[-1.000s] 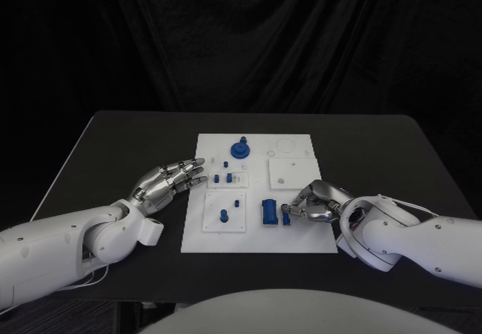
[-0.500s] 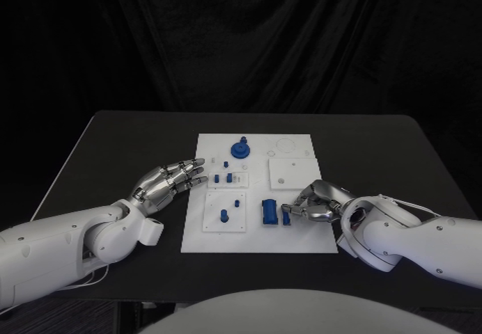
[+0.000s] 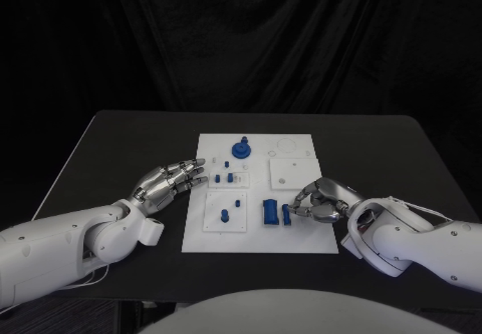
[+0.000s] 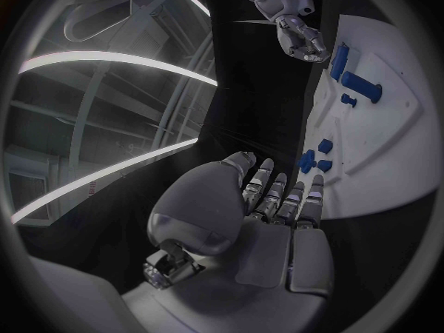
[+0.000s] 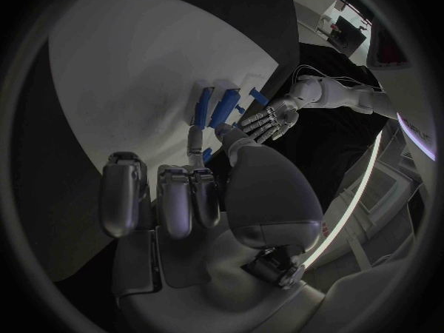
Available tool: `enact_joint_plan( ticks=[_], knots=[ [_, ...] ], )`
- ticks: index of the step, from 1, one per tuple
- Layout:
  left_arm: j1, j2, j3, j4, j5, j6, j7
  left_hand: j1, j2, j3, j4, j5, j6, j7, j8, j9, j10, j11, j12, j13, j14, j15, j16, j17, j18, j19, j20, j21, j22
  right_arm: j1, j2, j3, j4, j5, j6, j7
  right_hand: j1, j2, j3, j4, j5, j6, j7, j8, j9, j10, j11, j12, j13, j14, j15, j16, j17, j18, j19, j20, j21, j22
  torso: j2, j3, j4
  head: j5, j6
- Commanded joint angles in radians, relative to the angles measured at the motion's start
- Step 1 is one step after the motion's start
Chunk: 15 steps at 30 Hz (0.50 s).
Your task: Assemble the parts on the task board
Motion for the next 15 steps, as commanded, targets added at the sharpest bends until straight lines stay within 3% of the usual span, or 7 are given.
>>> enact_joint_plan(
  ticks=[1, 2, 5, 7, 11, 15],
  knots=[
    [-0.002, -0.002, 0.001, 0.003, 0.001, 0.012, 0.013, -0.007, -0.002, 0.005, 0.000, 0.006, 0.001, 0.016, 0.004, 0.000, -0.001, 0.007, 0.002, 0.001, 0.001, 0.000, 0.006, 0.001, -0.019, 0.008, 0.001, 0.003, 0.000, -0.002, -0.013, -0.001, 0.014, -0.054, -0.076, 0.120, 0.036, 0.001, 0.008, -0.025, 0.041, -0.034, 0.012, -0.026, -0.023, 0.104, 0.015, 0.005, 0.263, 0.101, 0.014, 0.005, 0.244, 0.005, 0.071, 0.011, 0.011, 0.213, 0.000, -0.0001, 0.0006, 0.000, 0.000],
    [-0.002, -0.003, 0.001, 0.004, 0.001, 0.012, 0.013, -0.007, -0.002, 0.005, 0.000, 0.006, 0.001, 0.016, 0.004, 0.000, -0.001, 0.007, 0.002, 0.001, 0.001, 0.000, 0.006, 0.001, -0.019, 0.008, 0.001, 0.003, 0.000, -0.002, -0.017, -0.001, 0.017, -0.060, -0.079, 0.129, 0.056, -0.004, 0.016, -0.044, 0.083, -0.056, 0.026, -0.051, -0.049, 0.104, 0.029, 0.005, 0.263, 0.102, 0.023, 0.005, 0.246, 0.004, 0.072, 0.019, 0.015, 0.214, 0.000, 0.0001, 0.0006, 0.000, 0.000],
    [-0.002, -0.004, 0.001, 0.004, 0.001, 0.011, 0.012, -0.007, -0.003, 0.006, 0.000, 0.006, 0.002, 0.016, 0.005, 0.000, 0.000, 0.007, 0.004, 0.001, 0.002, 0.000, 0.006, 0.001, -0.019, 0.009, 0.001, 0.003, 0.000, -0.002, -0.027, -0.001, 0.023, -0.075, -0.078, 0.149, 0.063, -0.003, 0.021, -0.058, 0.095, -0.064, 0.039, -0.077, -0.089, 0.104, 0.040, 0.005, 0.263, 0.102, 0.035, 0.005, 0.246, 0.003, 0.071, 0.029, 0.017, 0.214, 0.000, -0.0002, 0.0006, 0.001, 0.000],
    [-0.002, -0.004, 0.001, 0.005, 0.001, 0.011, 0.012, -0.007, -0.003, 0.006, 0.000, 0.006, 0.002, 0.016, 0.005, 0.000, 0.000, 0.007, 0.004, 0.001, 0.002, 0.000, 0.006, 0.001, -0.019, 0.009, 0.001, 0.003, 0.000, -0.002, -0.032, -0.002, 0.027, -0.081, -0.072, 0.159, 0.074, -0.006, 0.032, -0.075, 0.148, -0.081, 0.050, -0.103, -0.126, 0.104, 0.050, 0.005, 0.263, 0.102, 0.044, 0.006, 0.247, 0.003, 0.071, 0.036, 0.020, 0.215, 0.001, -0.0001, 0.0016, -0.001, 0.000],
    [-0.002, -0.005, 0.001, 0.005, 0.001, 0.010, 0.012, -0.007, -0.003, 0.006, 0.000, 0.006, 0.002, 0.016, 0.005, 0.000, 0.000, 0.007, 0.004, 0.001, 0.002, 0.000, 0.006, 0.001, -0.019, 0.009, 0.001, 0.003, 0.000, -0.002, -0.037, -0.002, 0.030, -0.086, -0.063, 0.170, 0.076, -0.009, 0.041, -0.092, 0.154, -0.095, 0.062, -0.134, -0.181, 0.104, 0.060, 0.005, 0.263, 0.102, 0.054, 0.006, 0.247, 0.003, 0.071, 0.047, 0.022, 0.215, 0.000, -0.0002, 0.0005, 0.000, 0.000],
    [-0.002, -0.004, 0.001, 0.005, 0.001, 0.011, 0.012, -0.007, -0.003, 0.006, 0.000, 0.006, 0.002, 0.016, 0.005, 0.000, 0.000, 0.007, 0.004, 0.001, 0.002, 0.000, 0.006, 0.001, -0.019, 0.009, 0.001, 0.003, 0.000, -0.002, -0.037, -0.002, 0.028, -0.089, -0.051, 0.173, 0.076, -0.009, 0.046, -0.101, 0.154, -0.099, 0.065, -0.148, -0.209, 0.104, 0.063, 0.005, 0.263, 0.101, 0.057, 0.006, 0.246, 0.003, 0.071, 0.051, 0.022, 0.215, 0.001, -0.0004, 0.0006, -0.001, 0.000]
  ],
)
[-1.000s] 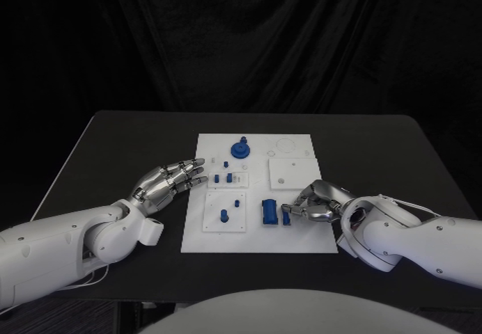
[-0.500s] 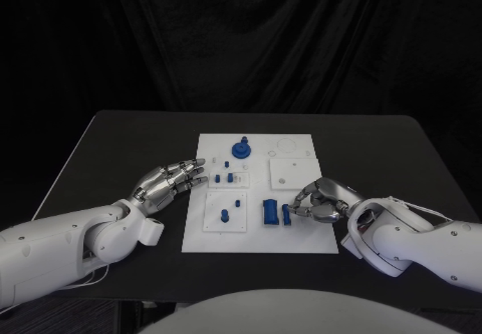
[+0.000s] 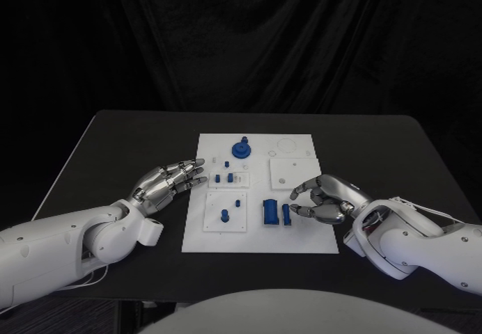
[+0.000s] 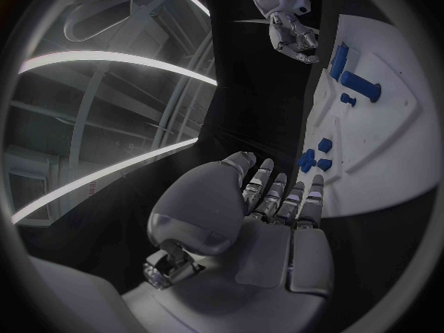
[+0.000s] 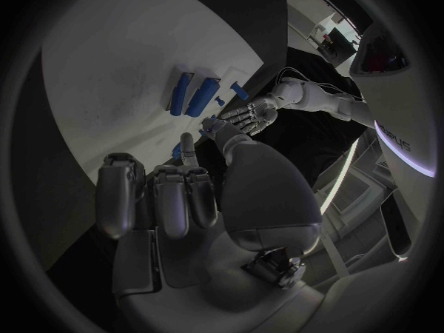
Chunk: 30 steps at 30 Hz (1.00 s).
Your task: Assemble the parts on the task board
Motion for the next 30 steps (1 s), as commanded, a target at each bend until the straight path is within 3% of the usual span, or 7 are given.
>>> enact_joint_plan(
  ticks=[1, 19, 30],
  knots=[
    [-0.002, 0.000, 0.001, 0.002, 0.001, 0.011, 0.012, -0.007, -0.003, 0.006, 0.000, 0.006, 0.002, 0.016, 0.005, 0.000, 0.000, 0.007, 0.004, 0.001, 0.002, 0.000, 0.006, 0.001, -0.019, 0.009, 0.001, 0.003, 0.000, -0.002, 0.000, 0.000, 0.002, -0.026, -0.005, 0.034, 0.006, -0.001, 0.000, -0.010, 0.003, -0.005, 0.005, -0.010, -0.015, 0.106, 0.008, 0.005, 0.263, 0.101, 0.009, 0.006, 0.246, 0.003, 0.073, 0.009, 0.004, 0.215, 0.000, -0.0006, -0.0003, -0.001, 0.000],
    [-0.002, 0.003, 0.001, 0.000, 0.001, 0.013, 0.011, -0.007, -0.003, 0.006, 0.000, 0.006, 0.002, 0.016, 0.005, 0.000, 0.000, 0.007, 0.004, 0.001, 0.002, 0.000, 0.006, 0.001, -0.019, 0.009, 0.001, 0.003, 0.000, -0.003, 0.038, -0.001, -0.044, -0.027, 0.057, 0.005, -0.002, 0.005, 0.005, -0.029, -0.017, -0.039, 0.019, -0.064, -0.121, 0.106, 0.017, 0.005, 0.263, 0.096, 0.017, 0.001, 0.224, 0.007, 0.068, 0.019, -0.010, 0.210, 0.000, -0.0001, 0.0001, -0.003, 0.000],
    [-0.002, 0.003, 0.001, 0.000, 0.001, 0.013, 0.011, -0.008, -0.004, 0.009, 0.000, 0.006, 0.003, 0.016, 0.005, 0.000, 0.000, 0.007, 0.003, 0.001, 0.001, 0.000, 0.006, 0.001, -0.019, 0.009, 0.001, 0.003, -0.001, -0.011, 0.051, -0.001, -0.059, -0.027, 0.078, -0.008, -0.006, 0.010, 0.004, -0.030, -0.021, -0.028, 0.022, -0.059, -0.139, 0.106, 0.024, 0.005, 0.263, 0.095, 0.022, 0.000, 0.219, 0.008, 0.067, 0.023, -0.014, 0.209, 0.000, -0.0001, 0.0002, -0.001, 0.000]
  ],
)
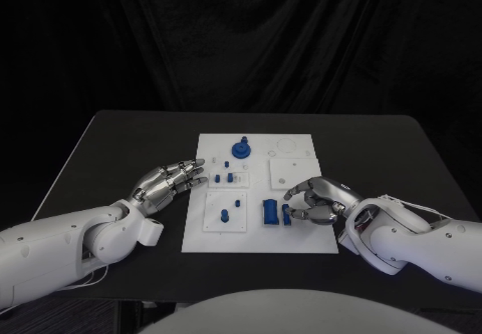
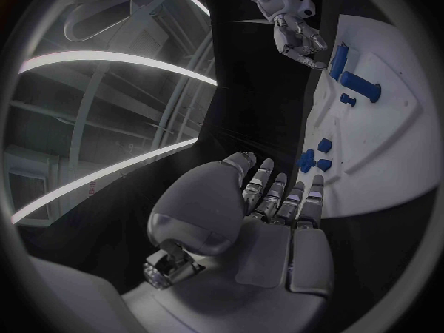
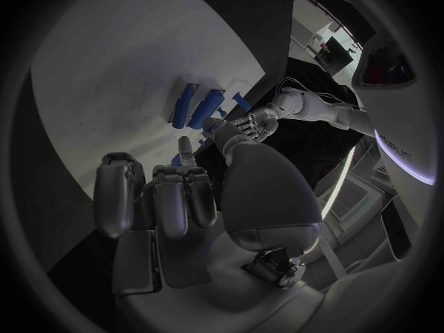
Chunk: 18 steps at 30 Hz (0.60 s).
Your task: Assemble the parts on the task board
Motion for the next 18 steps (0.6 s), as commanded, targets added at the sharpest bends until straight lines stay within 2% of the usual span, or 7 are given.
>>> enact_joint_plan(
  ticks=[1, 5, 18],
  knots=[
    [-0.002, 0.001, 0.001, 0.001, 0.001, 0.013, 0.011, -0.008, -0.004, 0.004, 0.000, 0.006, 0.003, 0.016, 0.005, 0.000, 0.000, 0.007, 0.003, 0.001, 0.001, 0.000, 0.006, 0.001, -0.019, 0.009, 0.001, 0.003, -0.001, -0.006, 0.000, 0.000, 0.000, -0.007, 0.025, -0.023, -0.005, 0.009, -0.001, -0.004, -0.006, 0.013, 0.004, 0.004, -0.009, 0.106, 0.007, 0.005, 0.263, 0.095, 0.009, 0.000, 0.220, 0.008, 0.066, 0.008, -0.005, 0.209, -0.001, -0.0002, -0.0005, 0.001, 0.000],
    [-0.002, 0.001, 0.001, 0.000, 0.001, 0.014, 0.011, -0.008, -0.004, 0.004, 0.000, 0.006, 0.003, 0.016, 0.005, 0.000, 0.000, 0.007, 0.003, 0.001, 0.001, 0.000, 0.006, 0.001, -0.019, 0.009, 0.001, 0.003, -0.001, -0.010, 0.000, 0.000, 0.001, -0.007, 0.036, -0.032, -0.008, 0.011, -0.002, -0.004, -0.007, 0.025, 0.004, 0.006, -0.018, 0.106, 0.008, 0.005, 0.263, 0.095, 0.011, 0.000, 0.220, 0.008, 0.065, 0.010, -0.007, 0.208, 0.000, -0.0003, 0.0009, -0.003, 0.000],
    [-0.004, 0.002, 0.001, -0.001, 0.001, 0.014, 0.011, -0.008, -0.004, 0.004, 0.000, 0.006, 0.003, 0.016, 0.005, 0.000, 0.000, 0.007, 0.003, 0.001, 0.001, 0.000, 0.006, 0.001, -0.019, 0.009, 0.001, 0.003, -0.001, -0.015, 0.001, 0.000, -0.006, -0.013, 0.068, -0.066, -0.016, 0.013, -0.006, -0.001, -0.018, 0.037, 0.003, 0.007, -0.036, 0.106, 0.008, 0.005, 0.263, 0.093, 0.011, -0.002, 0.211, 0.010, 0.063, 0.012, -0.015, 0.206, 0.000, 0.0002, -0.0007, -0.001, 0.000]
  ],
)
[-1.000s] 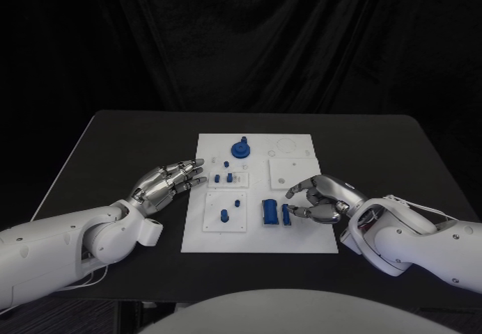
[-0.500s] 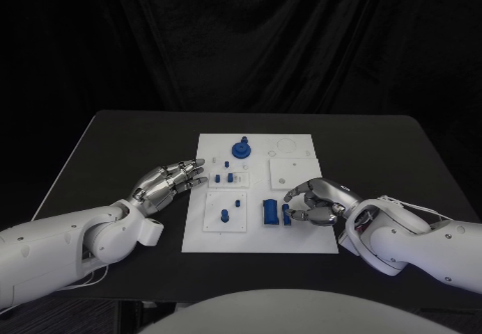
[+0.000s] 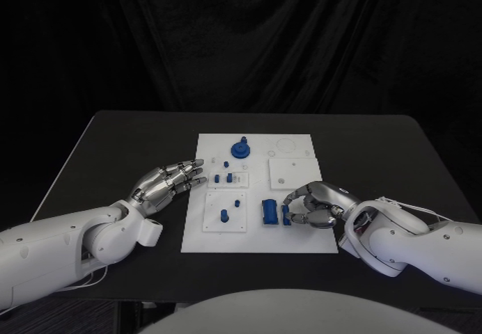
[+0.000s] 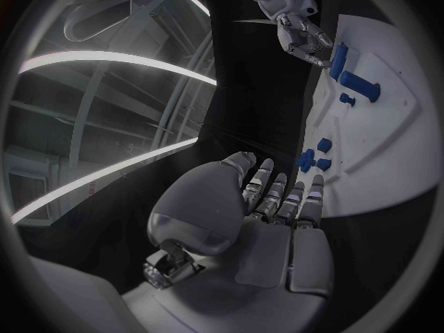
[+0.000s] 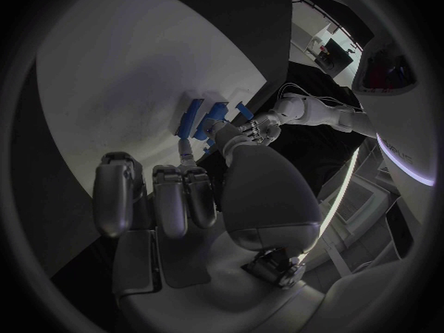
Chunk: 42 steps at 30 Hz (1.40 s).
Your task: Assemble the parts on the task board
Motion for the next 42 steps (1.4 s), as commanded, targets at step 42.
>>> enact_joint_plan(
  ticks=[42],
  knots=[
    [-0.003, -0.034, 0.001, 0.059, 0.001, -0.033, 0.071, -0.009, -0.011, 0.022, -0.003, 0.011, 0.012, 0.015, 0.008, 0.002, 0.004, 0.012, 0.009, 0.002, 0.003, 0.002, 0.010, 0.002, -0.020, 0.008, 0.001, 0.002, -0.005, -0.002, -0.061, 0.003, 0.023, 0.061, -0.186, 0.149, -0.048, 0.035, -0.090, 0.105, -0.111, -0.116, 0.013, 0.005, -0.208, 0.104, 0.018, 0.005, 0.263, 0.076, 0.013, -0.034, 0.103, 0.030, 0.041, 0.013, -0.112, 0.171, 0.000, -0.0001, 0.0005, 0.005, 0.000]
  ],
)
